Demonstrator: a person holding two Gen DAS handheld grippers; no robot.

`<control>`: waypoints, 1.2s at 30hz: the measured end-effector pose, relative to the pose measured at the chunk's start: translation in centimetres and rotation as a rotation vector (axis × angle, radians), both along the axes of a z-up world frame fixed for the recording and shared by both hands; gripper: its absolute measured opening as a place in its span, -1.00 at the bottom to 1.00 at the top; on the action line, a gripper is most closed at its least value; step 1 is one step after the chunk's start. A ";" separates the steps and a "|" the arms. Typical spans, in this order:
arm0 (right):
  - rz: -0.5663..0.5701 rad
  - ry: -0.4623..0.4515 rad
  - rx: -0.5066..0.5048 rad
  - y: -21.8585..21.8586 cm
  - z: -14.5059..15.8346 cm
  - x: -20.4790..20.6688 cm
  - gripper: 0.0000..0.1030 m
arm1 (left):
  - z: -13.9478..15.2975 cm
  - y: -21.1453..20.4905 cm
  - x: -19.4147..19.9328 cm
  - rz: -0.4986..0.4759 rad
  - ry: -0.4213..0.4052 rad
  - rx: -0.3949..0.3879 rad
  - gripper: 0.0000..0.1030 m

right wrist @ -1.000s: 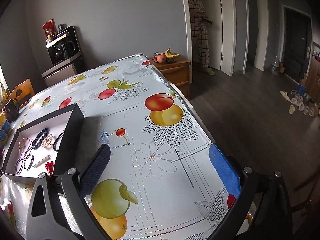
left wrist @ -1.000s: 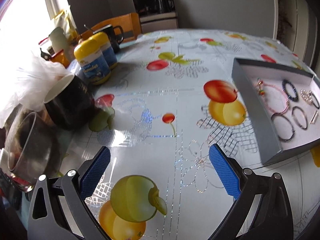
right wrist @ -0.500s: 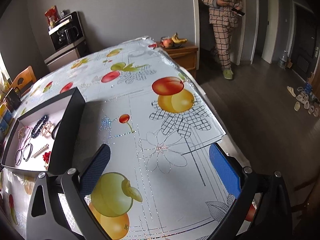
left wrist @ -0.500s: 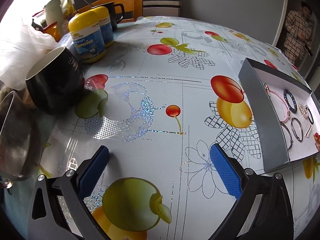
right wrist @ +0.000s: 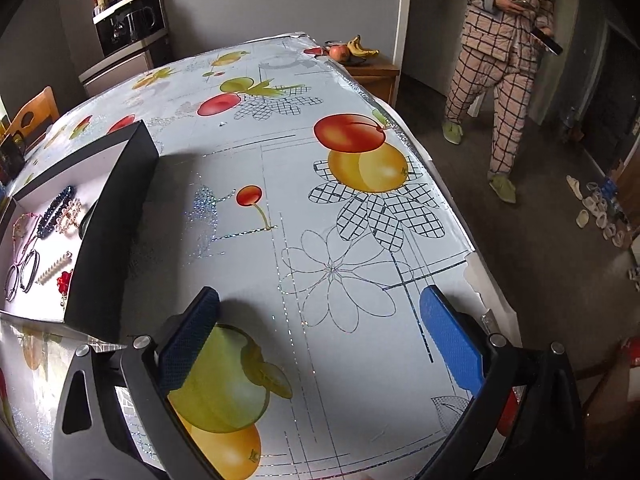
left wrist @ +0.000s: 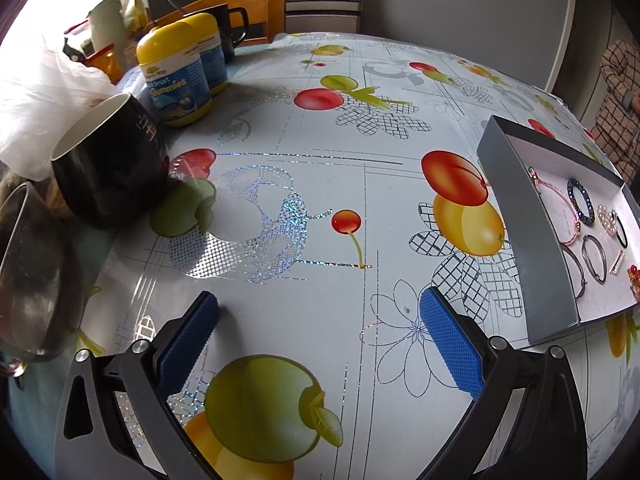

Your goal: Organize jewelry

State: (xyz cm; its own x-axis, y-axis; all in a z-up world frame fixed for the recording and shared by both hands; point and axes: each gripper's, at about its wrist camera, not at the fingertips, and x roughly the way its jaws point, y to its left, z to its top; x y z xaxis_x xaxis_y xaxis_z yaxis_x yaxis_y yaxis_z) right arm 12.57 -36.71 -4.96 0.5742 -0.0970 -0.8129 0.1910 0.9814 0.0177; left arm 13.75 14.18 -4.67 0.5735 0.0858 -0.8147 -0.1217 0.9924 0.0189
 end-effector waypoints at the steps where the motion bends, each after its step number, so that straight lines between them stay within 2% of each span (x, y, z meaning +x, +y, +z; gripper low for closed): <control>1: 0.000 0.001 -0.002 0.0 0.0 0.0 0.92 | 0.0 0.0 0.0 0.000 0.000 0.000 0.97; 36: 0.000 0.001 -0.003 0.0 0.0 0.0 0.92 | 0.1 -0.4 0.7 -0.008 0.002 0.001 0.97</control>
